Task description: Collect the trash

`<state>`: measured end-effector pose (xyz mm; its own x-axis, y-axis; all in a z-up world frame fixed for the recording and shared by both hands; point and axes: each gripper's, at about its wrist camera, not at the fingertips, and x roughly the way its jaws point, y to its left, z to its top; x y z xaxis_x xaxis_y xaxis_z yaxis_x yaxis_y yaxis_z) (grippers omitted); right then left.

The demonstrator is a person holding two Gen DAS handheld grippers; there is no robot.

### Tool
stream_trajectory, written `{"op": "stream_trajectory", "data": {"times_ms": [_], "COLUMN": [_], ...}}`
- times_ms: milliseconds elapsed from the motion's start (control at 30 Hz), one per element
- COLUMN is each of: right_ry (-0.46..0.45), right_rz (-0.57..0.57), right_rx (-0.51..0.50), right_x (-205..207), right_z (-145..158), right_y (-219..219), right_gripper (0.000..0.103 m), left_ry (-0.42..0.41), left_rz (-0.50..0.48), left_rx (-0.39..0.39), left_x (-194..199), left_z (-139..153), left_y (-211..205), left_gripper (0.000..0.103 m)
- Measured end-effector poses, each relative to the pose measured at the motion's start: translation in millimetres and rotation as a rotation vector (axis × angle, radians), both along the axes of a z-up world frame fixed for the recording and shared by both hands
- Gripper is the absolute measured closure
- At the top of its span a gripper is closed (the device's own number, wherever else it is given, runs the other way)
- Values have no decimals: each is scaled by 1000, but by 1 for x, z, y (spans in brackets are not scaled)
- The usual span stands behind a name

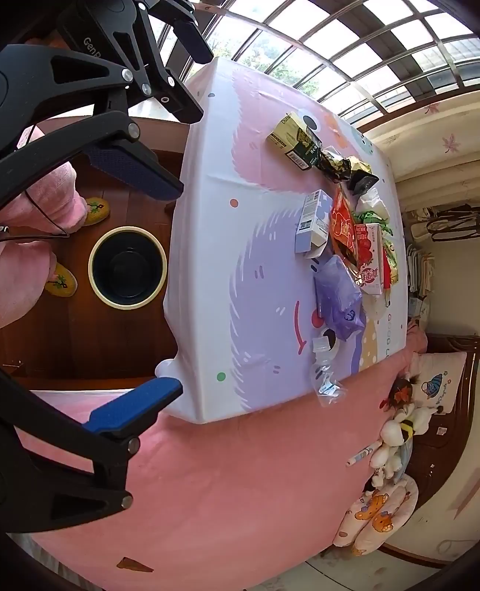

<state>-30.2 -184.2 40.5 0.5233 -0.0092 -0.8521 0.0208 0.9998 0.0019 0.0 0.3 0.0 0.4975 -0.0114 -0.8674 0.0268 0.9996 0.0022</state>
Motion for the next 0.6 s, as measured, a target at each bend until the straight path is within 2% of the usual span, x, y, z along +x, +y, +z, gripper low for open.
{"op": "stream_trajectory", "data": {"times_ms": [600], "right_ry": [-15], "right_rz": [10], "right_rx": [-12], "right_x": [-7], "right_z": [5], "right_y": [6], "right_gripper": [7], "left_ry": [-20], "left_rz": [8], "left_rx": [11], "left_x": [-4], "left_z": [1], "left_y": [1], "left_gripper": [16]}}
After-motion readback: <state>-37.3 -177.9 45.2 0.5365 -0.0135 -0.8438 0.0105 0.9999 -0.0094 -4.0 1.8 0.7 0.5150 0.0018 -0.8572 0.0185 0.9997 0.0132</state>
